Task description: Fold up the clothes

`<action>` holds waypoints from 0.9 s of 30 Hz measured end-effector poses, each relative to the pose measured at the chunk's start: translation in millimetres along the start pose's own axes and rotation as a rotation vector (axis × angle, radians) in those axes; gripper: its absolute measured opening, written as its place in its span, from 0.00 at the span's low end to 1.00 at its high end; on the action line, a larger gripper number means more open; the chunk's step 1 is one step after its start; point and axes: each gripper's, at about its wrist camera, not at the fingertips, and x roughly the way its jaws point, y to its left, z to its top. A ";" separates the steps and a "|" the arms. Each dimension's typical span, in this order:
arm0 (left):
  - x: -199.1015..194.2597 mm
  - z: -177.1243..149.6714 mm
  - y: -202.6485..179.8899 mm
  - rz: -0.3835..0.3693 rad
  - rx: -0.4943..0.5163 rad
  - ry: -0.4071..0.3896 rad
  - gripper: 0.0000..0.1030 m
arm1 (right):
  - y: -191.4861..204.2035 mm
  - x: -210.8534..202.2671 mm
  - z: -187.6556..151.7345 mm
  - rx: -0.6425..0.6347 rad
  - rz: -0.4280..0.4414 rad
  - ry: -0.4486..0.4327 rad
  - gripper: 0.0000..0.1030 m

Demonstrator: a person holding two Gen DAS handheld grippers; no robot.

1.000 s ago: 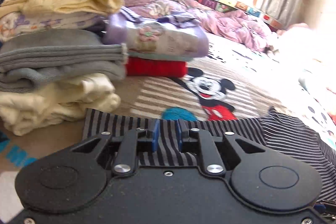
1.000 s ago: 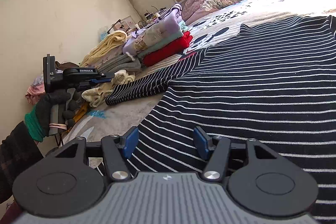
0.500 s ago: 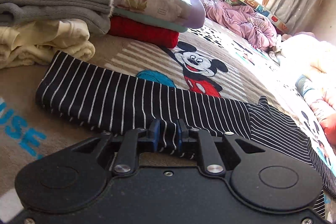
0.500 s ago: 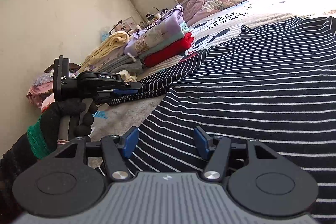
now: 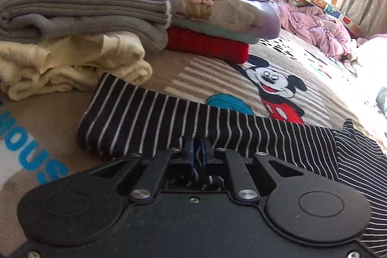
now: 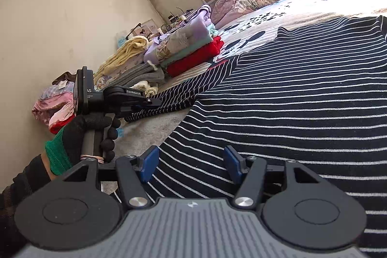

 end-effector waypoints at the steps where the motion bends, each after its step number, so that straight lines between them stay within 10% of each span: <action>1: -1.7 2.3 -1.3 0.002 0.007 -0.011 0.09 | -0.8 0.0 0.0 0.004 0.003 0.000 0.58; 7: 8.4 -21.6 -97.3 -0.170 0.295 0.010 0.09 | -1.9 0.9 -0.8 0.003 0.006 0.004 0.60; 11: 14.9 -45.8 -131.0 -0.122 0.542 -0.003 0.12 | -3.1 0.5 -0.2 0.009 0.013 0.003 0.60; 21: 15.5 19.7 26.1 0.167 0.115 -0.024 0.20 | -3.8 0.7 -0.5 0.016 0.024 0.004 0.61; 27: 17.0 11.1 -32.3 -0.043 0.237 -0.030 0.20 | -3.3 3.1 0.1 0.013 0.020 0.011 0.62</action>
